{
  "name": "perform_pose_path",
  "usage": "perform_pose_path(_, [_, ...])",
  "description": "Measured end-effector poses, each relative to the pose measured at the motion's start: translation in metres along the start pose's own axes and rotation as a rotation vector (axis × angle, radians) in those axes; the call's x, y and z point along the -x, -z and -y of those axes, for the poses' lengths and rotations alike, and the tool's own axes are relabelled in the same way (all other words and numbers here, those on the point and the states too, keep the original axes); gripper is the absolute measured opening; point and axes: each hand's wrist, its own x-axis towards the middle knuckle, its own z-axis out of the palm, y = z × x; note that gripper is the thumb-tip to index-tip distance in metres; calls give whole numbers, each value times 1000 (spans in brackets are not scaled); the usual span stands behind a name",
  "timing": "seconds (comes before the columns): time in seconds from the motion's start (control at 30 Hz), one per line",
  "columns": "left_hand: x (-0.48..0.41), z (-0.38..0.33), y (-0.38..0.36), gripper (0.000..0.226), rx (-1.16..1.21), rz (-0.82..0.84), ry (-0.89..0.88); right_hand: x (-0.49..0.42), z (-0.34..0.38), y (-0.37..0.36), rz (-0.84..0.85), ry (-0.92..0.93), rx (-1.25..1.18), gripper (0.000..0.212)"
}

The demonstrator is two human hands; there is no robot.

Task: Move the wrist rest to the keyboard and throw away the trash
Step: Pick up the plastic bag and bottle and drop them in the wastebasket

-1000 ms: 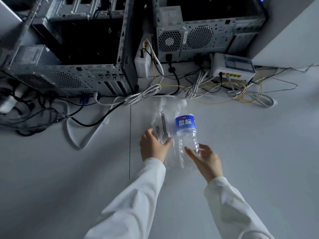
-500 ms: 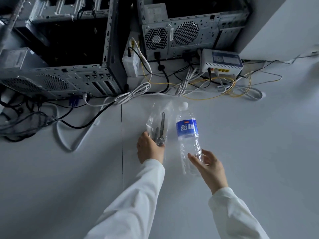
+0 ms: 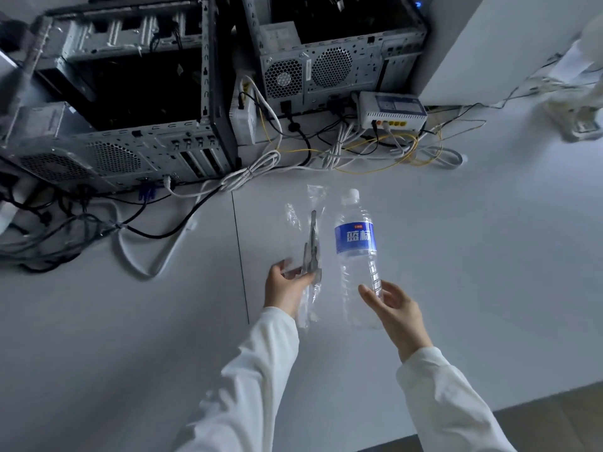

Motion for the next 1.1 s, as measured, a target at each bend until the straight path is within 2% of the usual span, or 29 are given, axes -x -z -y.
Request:
perform_pose_path(0.3, [62, 30, 31, 62, -45, 253, -2, 92, -45, -2, -159, -55, -146, 59])
perform_pose_path(0.47, [102, 54, 23, 61, -101, 357, 0, 140, -75, 18, -226, -90, -249, 74])
perform_pose_path(0.7, [168, 86, -34, 57, -271, 556, -12, 189, -121, 88, -413, -147, -444, 45])
perform_pose_path(0.9, [218, 141, -119, 51, -377, 648, 0, 208, -175, 173, -495, -164, -545, 34])
perform_pose_path(1.1, [250, 217, -204, 58, -506, 663, 27, 208, -254, 262, -524, -264, -584, 46])
